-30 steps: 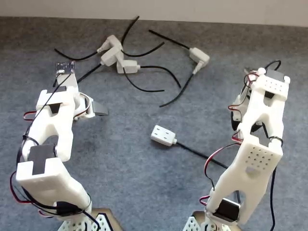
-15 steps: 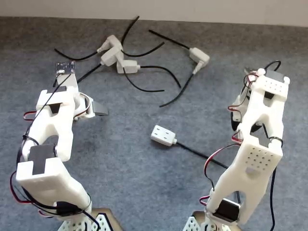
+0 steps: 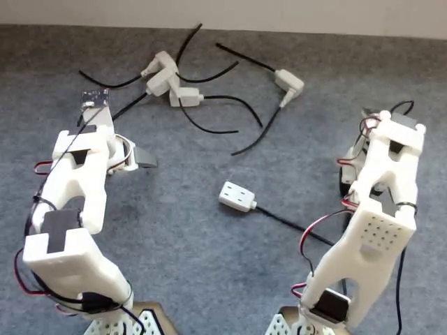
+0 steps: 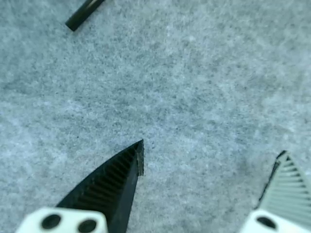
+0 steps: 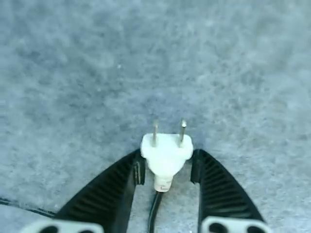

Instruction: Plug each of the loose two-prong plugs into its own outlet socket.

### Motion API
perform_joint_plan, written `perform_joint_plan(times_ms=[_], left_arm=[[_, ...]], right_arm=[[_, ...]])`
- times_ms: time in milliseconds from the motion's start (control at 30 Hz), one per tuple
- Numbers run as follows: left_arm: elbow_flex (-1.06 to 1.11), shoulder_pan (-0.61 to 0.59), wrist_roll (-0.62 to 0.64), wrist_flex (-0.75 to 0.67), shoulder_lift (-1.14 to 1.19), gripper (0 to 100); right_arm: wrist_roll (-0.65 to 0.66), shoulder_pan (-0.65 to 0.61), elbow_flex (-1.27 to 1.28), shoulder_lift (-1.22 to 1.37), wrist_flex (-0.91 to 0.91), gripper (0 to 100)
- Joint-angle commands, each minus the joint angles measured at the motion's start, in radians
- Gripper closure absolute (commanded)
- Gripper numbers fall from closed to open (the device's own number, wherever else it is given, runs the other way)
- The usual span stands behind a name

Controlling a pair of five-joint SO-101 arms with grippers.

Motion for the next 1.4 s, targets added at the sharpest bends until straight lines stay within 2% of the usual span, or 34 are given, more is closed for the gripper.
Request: perform_joint_plan(times_ms=[0,567,633,733,833,1000,1367], left_arm=[[-0.002,0.015,-0.002,-0.012,-0.045,60],[-0.002,0.015,-0.002,-0.012,-0.045,60],[-0.002,0.015,-0.002,-0.012,-0.045,60],[-0.002,0.015,-0.002,-0.012,-0.045,60],[-0.002,0.015,-0.002,-0.012,-0.045,60],[-0.002,0.015,-0.002,-0.012,-0.045,60],[-0.002,0.018,-0.002,-0.008,-0.05,60]], right_arm=[[-0.003,0.007,0.01,-0.004,-0.005,84.0],[-0.003,0.002,0.004,0.068,-0.047,84.5],[-0.005,0.001,0.002,0.048,-0.047,88.2],[-0.005,-0.013,0.002,-0.005,-0.047,99.1],[-0.005,-0.039,0.002,-0.067,-0.039,97.8],[-0.005,-0.134,0.002,-0.18,0.018,98.8],[-0.009,-0.443,0.005,-0.479,0.053,98.8]])
